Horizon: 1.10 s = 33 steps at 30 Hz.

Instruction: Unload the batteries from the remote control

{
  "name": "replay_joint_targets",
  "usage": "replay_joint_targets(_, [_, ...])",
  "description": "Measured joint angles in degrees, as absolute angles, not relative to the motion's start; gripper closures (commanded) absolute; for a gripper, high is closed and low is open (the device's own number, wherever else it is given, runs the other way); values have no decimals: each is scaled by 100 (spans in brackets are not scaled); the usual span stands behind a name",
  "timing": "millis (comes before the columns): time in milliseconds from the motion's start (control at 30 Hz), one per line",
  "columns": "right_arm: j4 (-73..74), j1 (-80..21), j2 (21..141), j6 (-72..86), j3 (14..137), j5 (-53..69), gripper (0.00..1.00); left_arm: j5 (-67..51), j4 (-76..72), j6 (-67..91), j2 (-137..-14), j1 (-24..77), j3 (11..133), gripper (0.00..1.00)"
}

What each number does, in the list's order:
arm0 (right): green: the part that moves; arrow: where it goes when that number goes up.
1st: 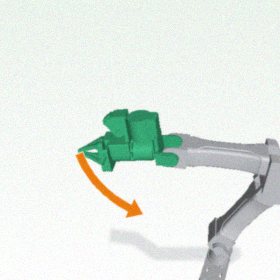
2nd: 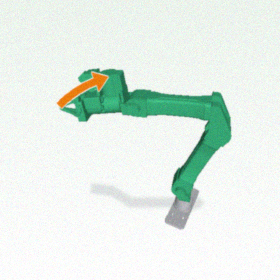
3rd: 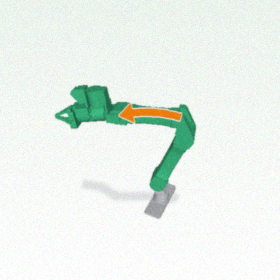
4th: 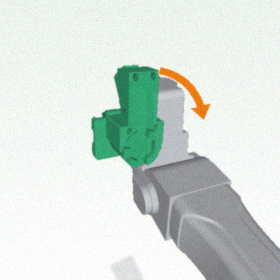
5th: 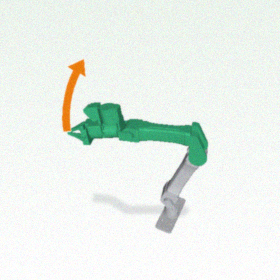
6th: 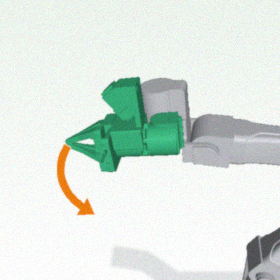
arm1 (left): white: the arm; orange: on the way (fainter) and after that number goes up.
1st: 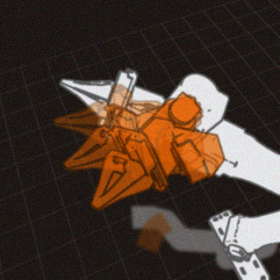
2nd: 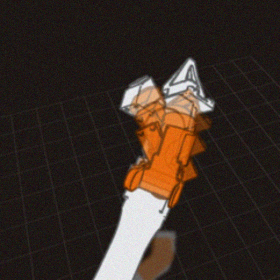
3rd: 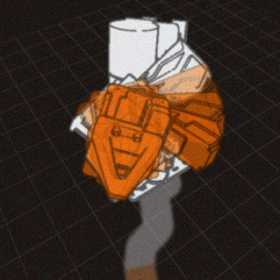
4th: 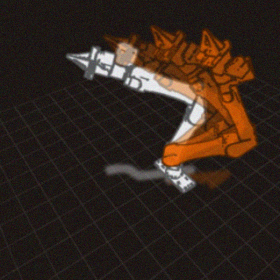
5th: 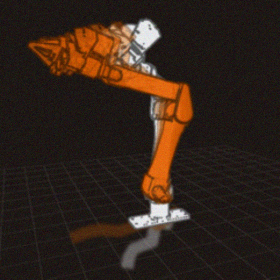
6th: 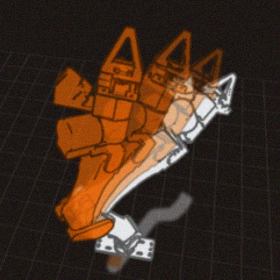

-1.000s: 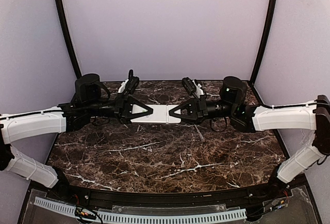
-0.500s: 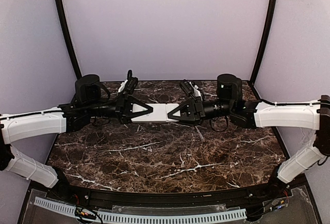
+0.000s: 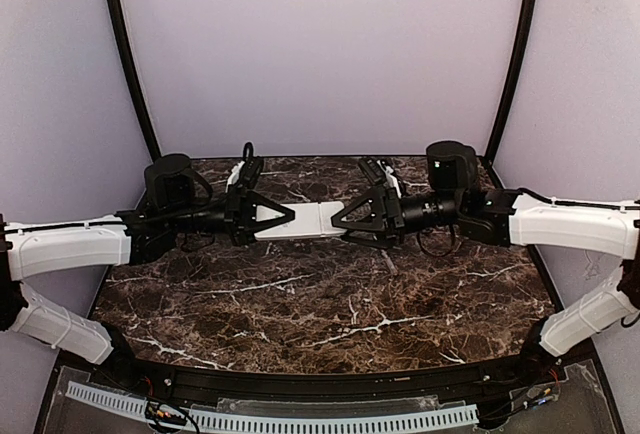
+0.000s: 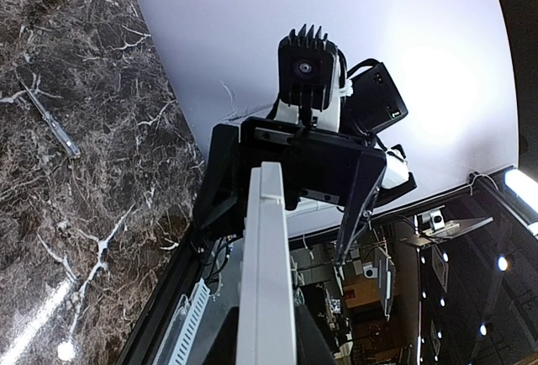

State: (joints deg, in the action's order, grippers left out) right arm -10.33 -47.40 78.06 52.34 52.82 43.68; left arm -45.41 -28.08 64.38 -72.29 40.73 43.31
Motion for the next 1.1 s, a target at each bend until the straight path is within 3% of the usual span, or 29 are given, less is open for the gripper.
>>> replay_joint_targets(367, [1352, -4650, 7717, 4558, 6329, 3336, 13, -4381, -2921, 6479, -7266, 4073, 4189, 100])
replay_joint_targets(1100, [2864, -5052, 8705, 4272, 7588, 2462, 25, -4390, -3271, 6504, -7607, 4073, 4108, 100])
